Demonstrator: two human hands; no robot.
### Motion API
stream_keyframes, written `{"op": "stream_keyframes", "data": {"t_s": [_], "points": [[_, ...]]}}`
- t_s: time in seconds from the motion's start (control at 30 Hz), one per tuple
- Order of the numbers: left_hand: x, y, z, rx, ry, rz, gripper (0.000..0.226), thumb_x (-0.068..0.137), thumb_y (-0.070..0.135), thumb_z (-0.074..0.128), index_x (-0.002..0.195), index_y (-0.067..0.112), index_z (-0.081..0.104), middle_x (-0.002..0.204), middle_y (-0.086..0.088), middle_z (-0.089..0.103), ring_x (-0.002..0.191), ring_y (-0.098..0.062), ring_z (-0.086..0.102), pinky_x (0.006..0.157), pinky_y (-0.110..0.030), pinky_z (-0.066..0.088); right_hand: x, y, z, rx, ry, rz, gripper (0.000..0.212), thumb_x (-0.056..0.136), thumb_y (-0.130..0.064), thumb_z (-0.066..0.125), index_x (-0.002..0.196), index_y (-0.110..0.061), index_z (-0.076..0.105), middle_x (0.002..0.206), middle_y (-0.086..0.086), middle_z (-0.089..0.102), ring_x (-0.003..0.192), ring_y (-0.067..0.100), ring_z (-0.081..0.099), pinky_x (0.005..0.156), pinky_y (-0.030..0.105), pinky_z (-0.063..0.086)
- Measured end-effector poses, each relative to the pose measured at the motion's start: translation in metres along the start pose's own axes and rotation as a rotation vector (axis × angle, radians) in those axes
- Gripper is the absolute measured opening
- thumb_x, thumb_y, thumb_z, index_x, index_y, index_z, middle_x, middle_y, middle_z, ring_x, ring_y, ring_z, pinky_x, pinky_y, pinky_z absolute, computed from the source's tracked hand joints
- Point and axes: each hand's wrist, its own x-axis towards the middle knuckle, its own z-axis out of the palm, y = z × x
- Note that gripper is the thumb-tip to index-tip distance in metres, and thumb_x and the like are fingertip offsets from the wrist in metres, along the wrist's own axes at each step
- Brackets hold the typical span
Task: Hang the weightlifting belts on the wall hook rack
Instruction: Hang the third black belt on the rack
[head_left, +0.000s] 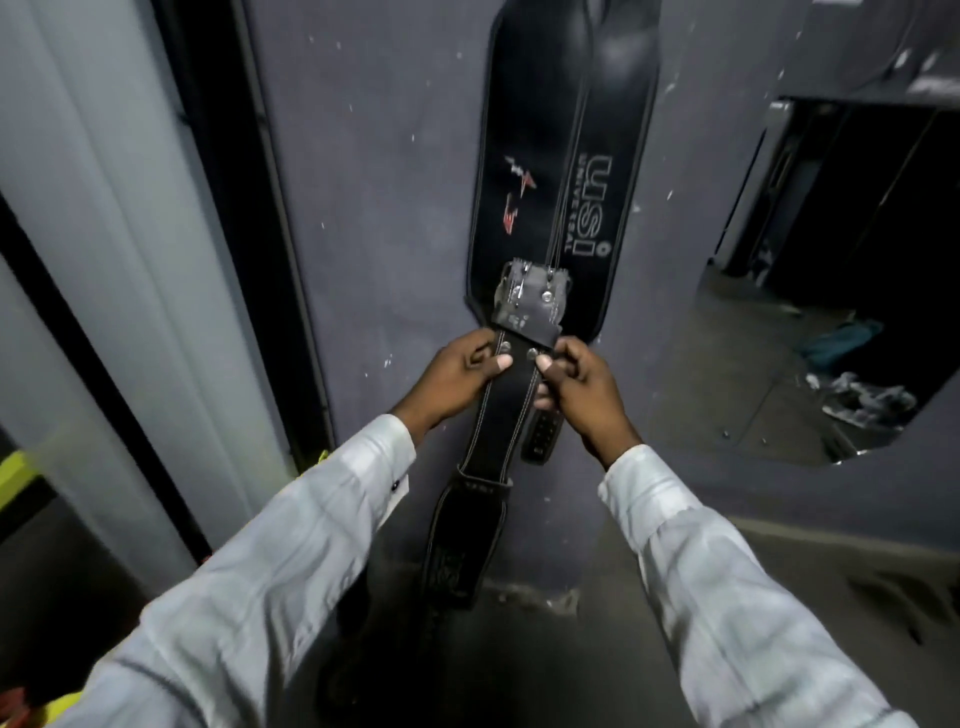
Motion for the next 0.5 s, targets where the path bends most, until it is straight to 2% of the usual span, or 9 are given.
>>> {"op": "stream_keyframes", "data": {"t_s": [0.07, 0.1, 0.17, 0.23, 0.27, 0.33, 0.4, 0.5], "points": [[0.005, 0.014, -0.009, -0.016, -0.006, 0.044, 0.028, 0.099, -0.002, 0.047, 0.127, 0.004, 0.050, 0.088, 0.003, 0.065, 0.080, 0.007, 0.062, 0.071, -0.009, 0.047, 0.016, -0.030, 0.001, -0.029, -0.003, -0.088, 0.009, 0.097, -0.011, 0.060, 0.098, -0.019, 0.056, 0.073, 0.003, 0.048, 0.059, 0.015, 0.055, 0.057, 0.031, 0.054], [0.006, 0.016, -0.012, -0.024, 0.002, 0.051, 0.031, 0.100, -0.001, 0.045, 0.130, 0.008, 0.048, 0.080, 0.001, 0.061, 0.074, 0.006, 0.059, 0.068, -0.008, 0.045, 0.023, -0.044, 0.001, -0.053, 0.001, -0.126, 0.009, 0.097, -0.011, 0.060, 0.100, -0.018, 0.057, 0.076, 0.005, 0.049, 0.060, 0.016, 0.055, 0.059, 0.033, 0.055], [0.005, 0.023, -0.017, -0.058, 0.084, 0.075, 0.031, 0.099, 0.013, 0.051, 0.128, 0.020, 0.051, 0.077, -0.007, 0.052, 0.072, -0.013, 0.052, 0.066, -0.021, 0.044, 0.032, -0.075, 0.003, -0.080, -0.006, -0.178, 0.011, 0.097, -0.012, 0.061, 0.098, -0.022, 0.058, 0.077, 0.004, 0.051, 0.061, 0.015, 0.056, 0.059, 0.034, 0.056], [0.010, 0.032, -0.023, -0.079, 0.183, 0.127, 0.034, 0.093, 0.024, 0.055, 0.127, 0.027, 0.055, 0.084, -0.013, 0.056, 0.073, -0.025, 0.050, 0.070, -0.033, 0.044, 0.036, -0.097, 0.006, -0.101, -0.034, -0.224, 0.009, 0.097, -0.016, 0.061, 0.096, -0.025, 0.060, 0.078, 0.005, 0.054, 0.063, 0.013, 0.057, 0.057, 0.031, 0.055], [0.012, 0.040, -0.024, -0.097, 0.219, 0.150, 0.036, 0.093, 0.021, 0.055, 0.128, 0.026, 0.056, 0.091, -0.011, 0.065, 0.078, -0.027, 0.059, 0.073, -0.034, 0.050, 0.035, -0.104, 0.007, -0.136, -0.049, -0.255, 0.005, 0.098, -0.019, 0.060, 0.100, -0.024, 0.060, 0.081, 0.004, 0.057, 0.066, 0.012, 0.058, 0.058, 0.029, 0.055], [0.017, 0.060, -0.028, -0.137, 0.264, 0.180, 0.039, 0.097, 0.008, 0.052, 0.134, 0.020, 0.054, 0.113, -0.008, 0.072, 0.101, -0.024, 0.070, 0.090, -0.035, 0.056, 0.034, -0.113, 0.012, -0.309, -0.046, -0.348, 0.011, 0.101, -0.026, 0.054, 0.109, -0.021, 0.057, 0.088, -0.005, 0.064, 0.071, 0.005, 0.060, 0.066, 0.016, 0.052], [0.024, 0.078, -0.033, -0.154, 0.254, 0.210, 0.043, 0.097, 0.008, 0.052, 0.139, 0.018, 0.051, 0.123, -0.009, 0.068, 0.114, -0.022, 0.066, 0.101, -0.040, 0.053, 0.034, -0.123, 0.014, -0.496, 0.014, -0.437, 0.016, 0.102, -0.025, 0.049, 0.111, -0.014, 0.054, 0.092, -0.005, 0.066, 0.072, 0.005, 0.059, 0.065, 0.007, 0.042], [0.033, 0.098, -0.034, -0.126, 0.230, 0.263, 0.048, 0.095, 0.018, 0.057, 0.142, 0.022, 0.048, 0.126, -0.007, 0.067, 0.117, -0.024, 0.064, 0.103, -0.044, 0.051, 0.043, -0.142, 0.013, -0.594, 0.141, -0.510, 0.014, 0.101, -0.022, 0.050, 0.108, -0.011, 0.054, 0.093, 0.008, 0.069, 0.078, 0.023, 0.062, 0.063, 0.025, 0.035]]}}
